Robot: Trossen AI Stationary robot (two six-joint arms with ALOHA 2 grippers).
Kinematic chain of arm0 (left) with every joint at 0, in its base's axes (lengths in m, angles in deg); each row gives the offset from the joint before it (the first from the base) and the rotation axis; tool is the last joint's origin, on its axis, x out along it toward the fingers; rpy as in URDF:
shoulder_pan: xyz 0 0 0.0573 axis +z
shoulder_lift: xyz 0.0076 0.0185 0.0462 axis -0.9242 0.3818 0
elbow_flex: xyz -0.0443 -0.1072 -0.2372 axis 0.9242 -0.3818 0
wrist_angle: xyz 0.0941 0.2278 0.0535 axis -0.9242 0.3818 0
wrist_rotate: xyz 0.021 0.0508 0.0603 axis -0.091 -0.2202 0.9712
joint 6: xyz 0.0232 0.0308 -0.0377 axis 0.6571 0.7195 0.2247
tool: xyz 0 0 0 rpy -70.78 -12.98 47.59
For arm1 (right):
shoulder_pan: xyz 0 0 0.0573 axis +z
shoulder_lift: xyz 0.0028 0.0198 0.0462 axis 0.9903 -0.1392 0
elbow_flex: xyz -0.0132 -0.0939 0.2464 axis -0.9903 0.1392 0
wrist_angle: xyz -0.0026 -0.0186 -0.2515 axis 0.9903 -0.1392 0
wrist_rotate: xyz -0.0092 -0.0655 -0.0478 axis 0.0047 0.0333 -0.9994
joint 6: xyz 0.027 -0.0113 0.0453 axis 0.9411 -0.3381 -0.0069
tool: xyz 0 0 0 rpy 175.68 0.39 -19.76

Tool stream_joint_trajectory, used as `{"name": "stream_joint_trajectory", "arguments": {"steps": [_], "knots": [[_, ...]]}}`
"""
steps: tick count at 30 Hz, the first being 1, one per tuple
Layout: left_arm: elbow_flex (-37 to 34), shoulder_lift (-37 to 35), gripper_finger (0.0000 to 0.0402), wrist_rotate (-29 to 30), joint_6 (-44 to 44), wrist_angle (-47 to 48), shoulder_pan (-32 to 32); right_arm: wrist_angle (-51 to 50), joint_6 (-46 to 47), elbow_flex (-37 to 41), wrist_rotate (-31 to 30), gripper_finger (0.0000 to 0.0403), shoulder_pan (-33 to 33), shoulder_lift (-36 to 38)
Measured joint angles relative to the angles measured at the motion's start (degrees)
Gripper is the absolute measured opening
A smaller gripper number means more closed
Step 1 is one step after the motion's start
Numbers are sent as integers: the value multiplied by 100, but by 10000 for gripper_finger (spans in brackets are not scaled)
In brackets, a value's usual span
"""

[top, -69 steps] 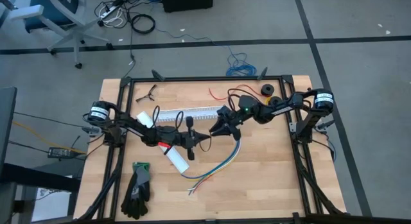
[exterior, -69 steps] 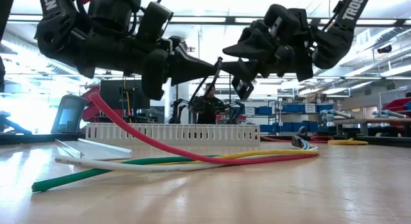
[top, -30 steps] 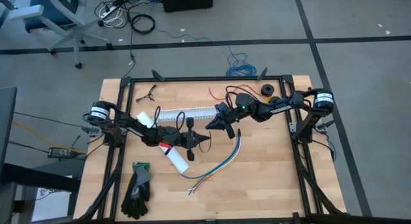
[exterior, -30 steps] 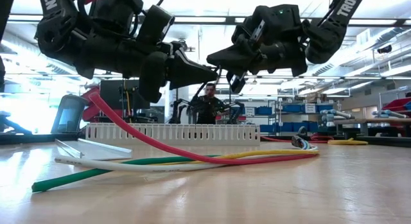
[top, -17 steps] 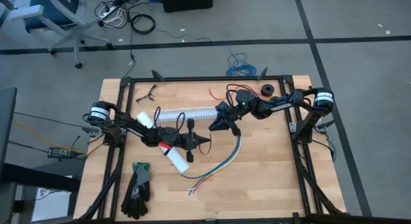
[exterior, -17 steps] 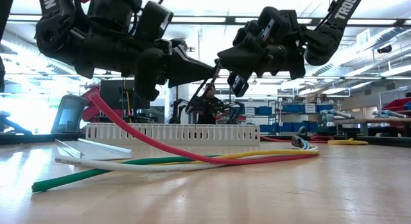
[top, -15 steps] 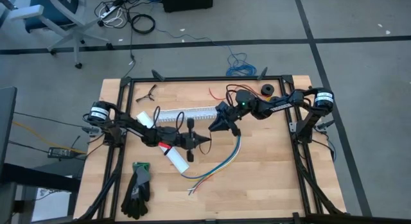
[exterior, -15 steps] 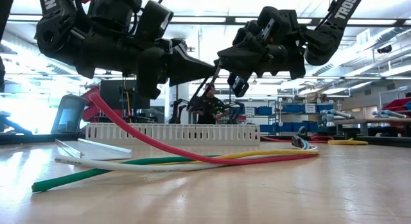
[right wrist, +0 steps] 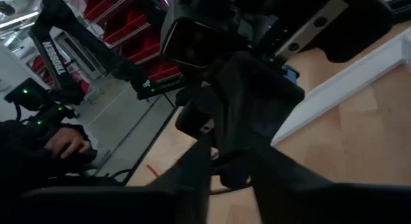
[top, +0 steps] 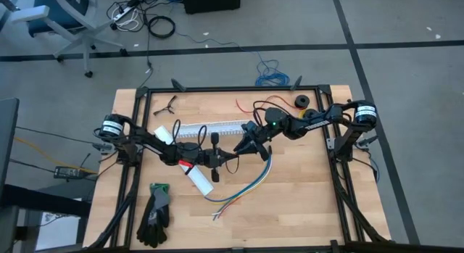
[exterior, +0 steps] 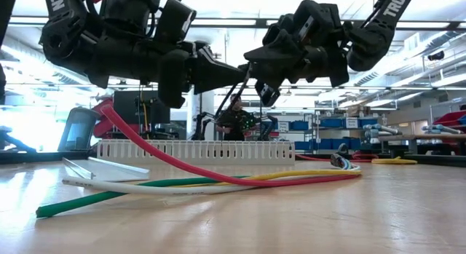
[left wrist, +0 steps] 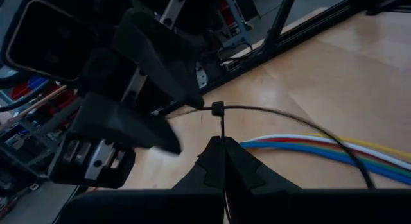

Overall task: Ziptie cables
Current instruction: Prepare the black zip tie

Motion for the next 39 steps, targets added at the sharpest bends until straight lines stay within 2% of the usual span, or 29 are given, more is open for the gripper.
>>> {"name": "stream_joint_trajectory", "arguments": {"steps": [2, 3, 12, 18, 21, 25, 30, 34, 39], "knots": [[0, 0, 0, 45, 0, 26, 2, 5, -173, 0, -57, 23, 21, 0], [0, 0, 0, 45, -1, 32, 2, 9, -265, 0, -114, 13, 28, 0], [0, 0, 0, 82, -15, -9, -112, 149, -518, 4, -1398, 0, -125, 0], [0, 0, 0, 68, -28, -6, -140, 264, -475, 4, -1859, 0, -313, 0], [0, 0, 0, 61, -29, -2, -149, 264, -257, 4, -1549, 0, -398, 0], [0, 0, 0, 95, -27, 15, -155, 250, -107, 4, -662, 6, -499, 0], [0, 0, 0, 152, -33, 318, -157, -16, -43, 4, -45, 37, -633, -2], [-10, 0, 0, 446, -359, 795, -143, -156, -34, 4, 259, 67, -830, -2], [-396, -2, 0, 515, -1153, 560, 24, -271, -34, 4, 340, 100, -1182, -2]]}}
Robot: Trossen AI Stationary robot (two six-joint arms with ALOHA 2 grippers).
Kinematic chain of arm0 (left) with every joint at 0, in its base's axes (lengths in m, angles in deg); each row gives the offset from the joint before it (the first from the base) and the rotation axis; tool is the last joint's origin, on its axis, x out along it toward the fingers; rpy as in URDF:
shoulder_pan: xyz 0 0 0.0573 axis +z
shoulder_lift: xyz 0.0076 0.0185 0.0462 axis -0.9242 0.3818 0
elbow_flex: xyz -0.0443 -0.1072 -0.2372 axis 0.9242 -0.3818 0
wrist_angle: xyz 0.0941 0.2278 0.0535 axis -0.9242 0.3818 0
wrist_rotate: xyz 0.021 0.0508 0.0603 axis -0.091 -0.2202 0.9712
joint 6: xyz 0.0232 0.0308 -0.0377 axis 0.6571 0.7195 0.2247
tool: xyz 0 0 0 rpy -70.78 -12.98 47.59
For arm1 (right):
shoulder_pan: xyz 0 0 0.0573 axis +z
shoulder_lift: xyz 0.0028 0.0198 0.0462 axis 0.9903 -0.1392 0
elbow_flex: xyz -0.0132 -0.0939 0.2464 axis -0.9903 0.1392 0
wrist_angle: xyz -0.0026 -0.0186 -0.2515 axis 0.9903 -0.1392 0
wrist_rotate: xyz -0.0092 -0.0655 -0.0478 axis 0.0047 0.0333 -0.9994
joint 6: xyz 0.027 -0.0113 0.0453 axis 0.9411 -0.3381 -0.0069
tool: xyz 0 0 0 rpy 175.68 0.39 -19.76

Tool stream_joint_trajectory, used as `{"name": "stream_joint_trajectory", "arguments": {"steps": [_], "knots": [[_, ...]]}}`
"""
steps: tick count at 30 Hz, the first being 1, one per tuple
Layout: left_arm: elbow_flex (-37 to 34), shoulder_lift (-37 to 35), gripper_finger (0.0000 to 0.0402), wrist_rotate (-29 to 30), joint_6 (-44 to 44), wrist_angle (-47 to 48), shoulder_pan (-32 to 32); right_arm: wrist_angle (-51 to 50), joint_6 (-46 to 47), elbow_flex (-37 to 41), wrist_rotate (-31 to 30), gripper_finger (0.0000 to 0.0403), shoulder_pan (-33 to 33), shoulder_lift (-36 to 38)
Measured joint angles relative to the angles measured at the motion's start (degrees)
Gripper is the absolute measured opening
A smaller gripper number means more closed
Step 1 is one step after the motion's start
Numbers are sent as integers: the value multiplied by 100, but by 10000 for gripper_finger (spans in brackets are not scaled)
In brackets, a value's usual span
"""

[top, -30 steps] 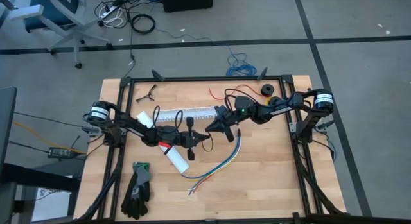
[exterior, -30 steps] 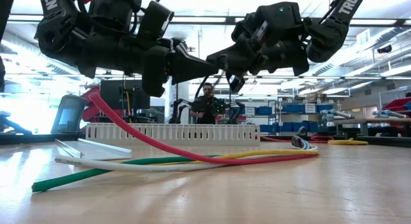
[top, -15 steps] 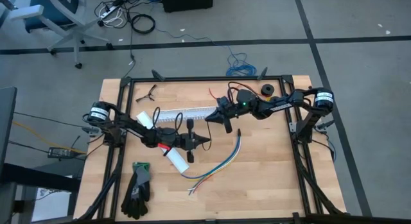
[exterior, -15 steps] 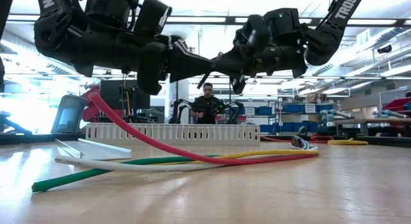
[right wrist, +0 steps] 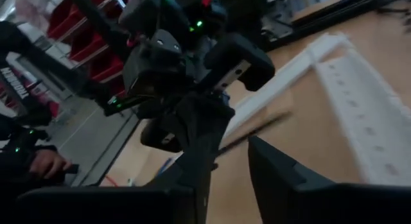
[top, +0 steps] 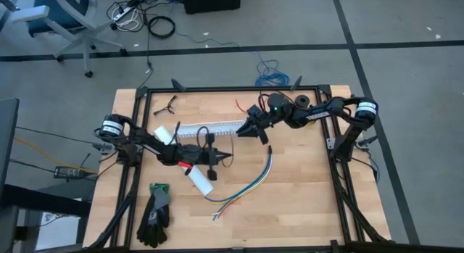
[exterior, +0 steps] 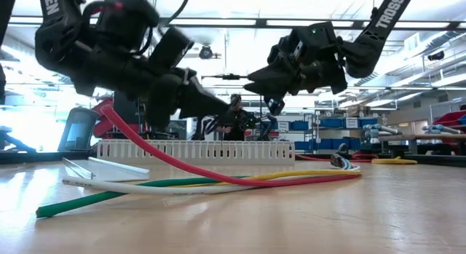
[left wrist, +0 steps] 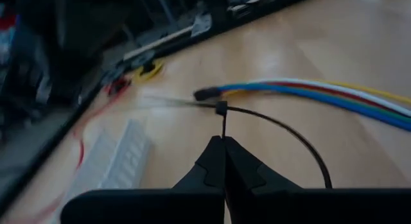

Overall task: Ziptie cables
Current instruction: Prepare the black zip tie, then wrap the cables with the black zip tie

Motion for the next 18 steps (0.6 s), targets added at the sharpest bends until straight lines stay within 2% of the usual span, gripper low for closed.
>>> {"name": "stream_joint_trajectory", "arguments": {"steps": [3, 7, 12, 15, 18], "knots": [[-323, 0, 0, 0, -387, -571, 112, -87, -2, 0, 68, 113, -278, 0], [-606, -2, 0, -34, -519, -1298, 208, -267, -39, 0, 611, 120, -678, 0], [-813, -7, 0, -76, -501, -1294, 373, -1290, -228, -2, 848, 110, -1074, 0], [-957, -7, 1, -69, -506, -1267, 463, -2193, -634, -2, 569, 97, -1252, 31], [-1107, -7, 1, -243, -511, -1452, 561, -3365, -1185, 0, -249, 84, -1312, 239]]}}
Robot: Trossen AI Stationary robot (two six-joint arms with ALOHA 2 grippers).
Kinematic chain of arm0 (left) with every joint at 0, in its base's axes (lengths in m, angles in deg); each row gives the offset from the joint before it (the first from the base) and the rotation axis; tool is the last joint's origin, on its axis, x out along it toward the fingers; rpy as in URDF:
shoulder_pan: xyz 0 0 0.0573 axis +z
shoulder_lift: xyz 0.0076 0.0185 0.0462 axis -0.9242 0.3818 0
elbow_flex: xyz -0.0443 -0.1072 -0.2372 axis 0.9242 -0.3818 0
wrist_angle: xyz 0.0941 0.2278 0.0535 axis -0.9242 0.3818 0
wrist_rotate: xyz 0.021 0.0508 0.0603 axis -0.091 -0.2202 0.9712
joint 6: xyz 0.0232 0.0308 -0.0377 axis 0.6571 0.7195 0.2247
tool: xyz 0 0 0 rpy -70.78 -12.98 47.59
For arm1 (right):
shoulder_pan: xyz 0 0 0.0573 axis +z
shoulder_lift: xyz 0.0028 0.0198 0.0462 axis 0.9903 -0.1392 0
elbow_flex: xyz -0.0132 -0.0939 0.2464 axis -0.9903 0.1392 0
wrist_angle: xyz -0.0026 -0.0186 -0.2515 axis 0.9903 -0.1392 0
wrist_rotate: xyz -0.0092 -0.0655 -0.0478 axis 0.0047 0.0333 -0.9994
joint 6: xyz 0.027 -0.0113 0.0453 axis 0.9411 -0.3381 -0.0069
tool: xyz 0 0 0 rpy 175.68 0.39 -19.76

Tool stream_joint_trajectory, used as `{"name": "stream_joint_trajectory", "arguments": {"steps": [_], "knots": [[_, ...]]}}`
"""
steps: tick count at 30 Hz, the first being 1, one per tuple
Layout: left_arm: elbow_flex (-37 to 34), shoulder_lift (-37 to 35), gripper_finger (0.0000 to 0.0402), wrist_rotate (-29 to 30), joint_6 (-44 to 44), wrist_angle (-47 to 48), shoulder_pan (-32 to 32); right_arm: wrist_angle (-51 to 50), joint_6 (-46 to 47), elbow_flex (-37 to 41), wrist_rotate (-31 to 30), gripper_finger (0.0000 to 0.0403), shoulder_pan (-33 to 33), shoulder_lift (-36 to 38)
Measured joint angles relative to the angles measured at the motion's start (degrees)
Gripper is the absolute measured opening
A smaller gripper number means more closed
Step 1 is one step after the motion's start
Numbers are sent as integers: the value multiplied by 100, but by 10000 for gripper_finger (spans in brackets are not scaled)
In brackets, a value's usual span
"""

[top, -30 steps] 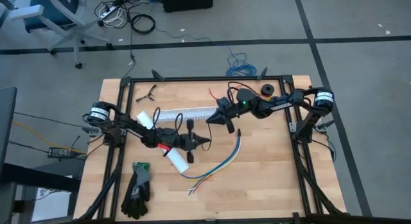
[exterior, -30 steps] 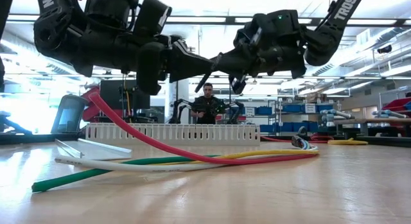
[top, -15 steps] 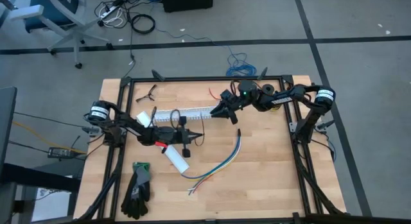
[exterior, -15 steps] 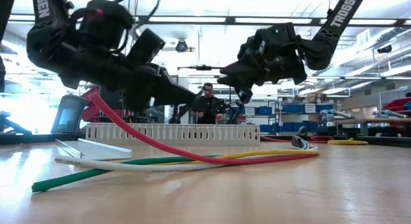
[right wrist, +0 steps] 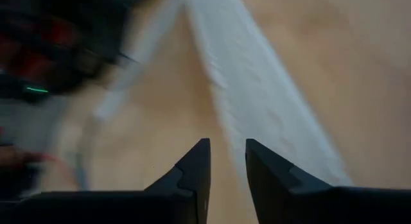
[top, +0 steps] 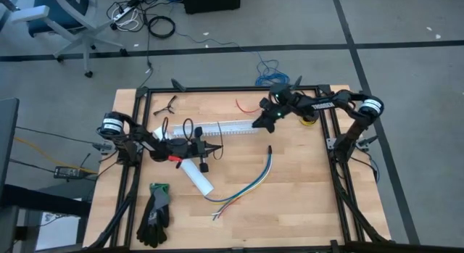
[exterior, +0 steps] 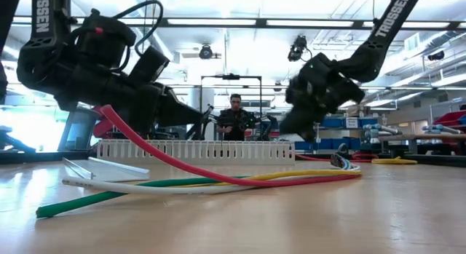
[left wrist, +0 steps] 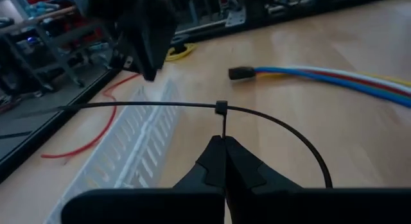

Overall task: Ziptie cables
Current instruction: Wrap the cables with the black zip tie

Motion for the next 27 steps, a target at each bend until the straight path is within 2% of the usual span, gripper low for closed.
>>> {"name": "stream_joint_trajectory", "arguments": {"steps": [6, 12, 17, 20, 24, 27], "knots": [[-205, 0, 1, -200, -50, -537, 147, -2103, -427, 0, -1702, 71, 381, 954], [-250, 0, 1, -362, -8, -655, 185, -3737, 274, 0, -3819, 70, 1445, 2379], [-250, 2, 1, -369, 0, -654, 185, -4931, 1829, 0, -5367, 70, 2739, 3429], [-250, 2, 1, -431, 47, -652, 185, -5461, 3043, 0, -6159, 66, 3680, 3757], [-250, 2, 1, -654, 169, -652, 184, -5505, 4524, 115, -6997, 62, 4956, 3741], [-250, 2, 1, -695, 164, -645, 185, -5177, 5528, 303, -7333, 58, 5680, 3410]]}}
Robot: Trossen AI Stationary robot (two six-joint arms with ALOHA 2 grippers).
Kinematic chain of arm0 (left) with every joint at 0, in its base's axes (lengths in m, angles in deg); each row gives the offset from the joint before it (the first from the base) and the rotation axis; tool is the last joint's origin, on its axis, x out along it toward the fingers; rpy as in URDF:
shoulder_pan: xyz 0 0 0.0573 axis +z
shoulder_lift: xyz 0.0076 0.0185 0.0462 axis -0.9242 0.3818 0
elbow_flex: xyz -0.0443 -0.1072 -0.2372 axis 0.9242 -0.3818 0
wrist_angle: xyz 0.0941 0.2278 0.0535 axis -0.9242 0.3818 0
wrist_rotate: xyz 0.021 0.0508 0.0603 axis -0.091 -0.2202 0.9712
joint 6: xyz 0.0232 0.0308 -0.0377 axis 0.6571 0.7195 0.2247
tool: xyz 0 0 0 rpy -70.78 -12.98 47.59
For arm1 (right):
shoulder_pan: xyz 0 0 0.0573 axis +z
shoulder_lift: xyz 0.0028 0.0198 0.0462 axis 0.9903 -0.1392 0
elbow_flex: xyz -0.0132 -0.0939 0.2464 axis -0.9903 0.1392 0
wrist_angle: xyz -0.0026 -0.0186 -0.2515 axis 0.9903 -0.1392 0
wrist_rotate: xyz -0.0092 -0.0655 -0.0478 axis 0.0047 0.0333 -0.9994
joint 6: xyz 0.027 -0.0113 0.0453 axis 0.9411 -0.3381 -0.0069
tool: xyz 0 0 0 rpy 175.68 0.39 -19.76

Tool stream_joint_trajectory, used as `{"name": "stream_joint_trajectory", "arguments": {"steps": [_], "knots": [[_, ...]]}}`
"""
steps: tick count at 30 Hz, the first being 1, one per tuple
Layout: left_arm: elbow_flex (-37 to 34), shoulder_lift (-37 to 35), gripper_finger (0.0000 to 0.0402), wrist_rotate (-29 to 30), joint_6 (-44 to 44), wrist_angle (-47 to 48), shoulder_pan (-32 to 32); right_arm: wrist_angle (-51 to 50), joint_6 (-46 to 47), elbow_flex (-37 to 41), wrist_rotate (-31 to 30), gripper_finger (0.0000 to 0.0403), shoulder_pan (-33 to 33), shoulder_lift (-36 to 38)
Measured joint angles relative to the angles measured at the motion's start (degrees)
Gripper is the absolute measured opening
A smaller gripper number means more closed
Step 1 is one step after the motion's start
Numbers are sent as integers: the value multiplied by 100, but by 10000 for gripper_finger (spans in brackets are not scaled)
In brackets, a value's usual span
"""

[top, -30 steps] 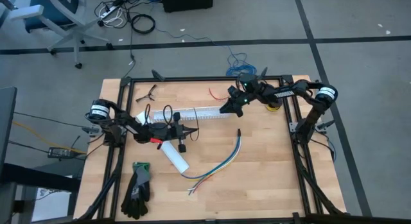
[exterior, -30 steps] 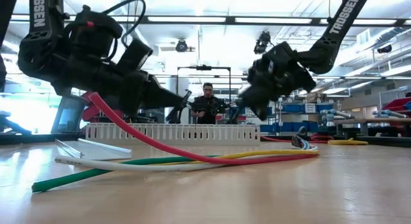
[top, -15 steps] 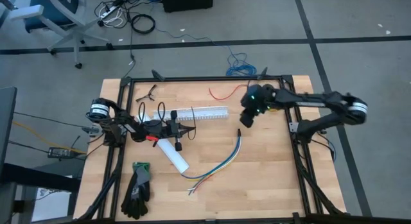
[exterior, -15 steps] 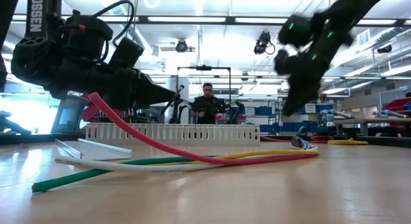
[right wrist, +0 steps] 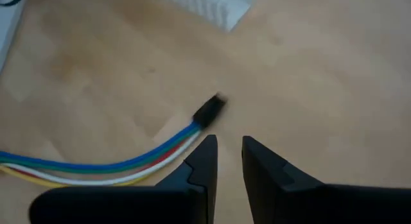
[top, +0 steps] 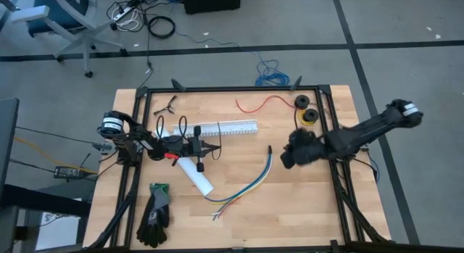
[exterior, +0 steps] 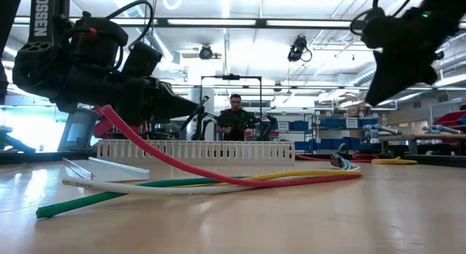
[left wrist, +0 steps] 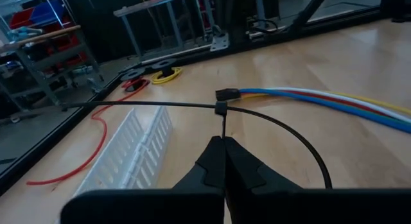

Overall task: Ziptie cables
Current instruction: Wrap the cables with the black zip tie

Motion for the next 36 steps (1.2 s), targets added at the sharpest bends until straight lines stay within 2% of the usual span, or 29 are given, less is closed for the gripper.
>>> {"name": "stream_joint_trajectory", "arguments": {"steps": [5, 11, 18, 24, 29, 33, 36], "knots": [[0, 2, 1, -263, -5, 0, 0, 116, 1510, -10, -218, 50, 658, -1033], [0, 2, 1, -570, -197, 31, 0, 84, 2507, -378, -204, 35, 590, -2213], [-9, 2, 1, -624, -339, 228, 0, 207, 2287, -850, -626, 28, 375, -2865], [-9, 2, 6, -887, -352, 234, -7, 592, 2094, -877, -470, 42, 193, -2922], [-9, 2, 8, -1128, -308, 225, -7, 943, 2020, -875, -105, 79, -34, -2948], [-9, 4, 8, -1283, -145, 210, -7, 986, 1953, -875, 436, 120, -232, -3179], [-9, 4, 5, -1372, -130, 208, -7, 1085, 1923, -875, 609, 150, -338, -3407]]}}
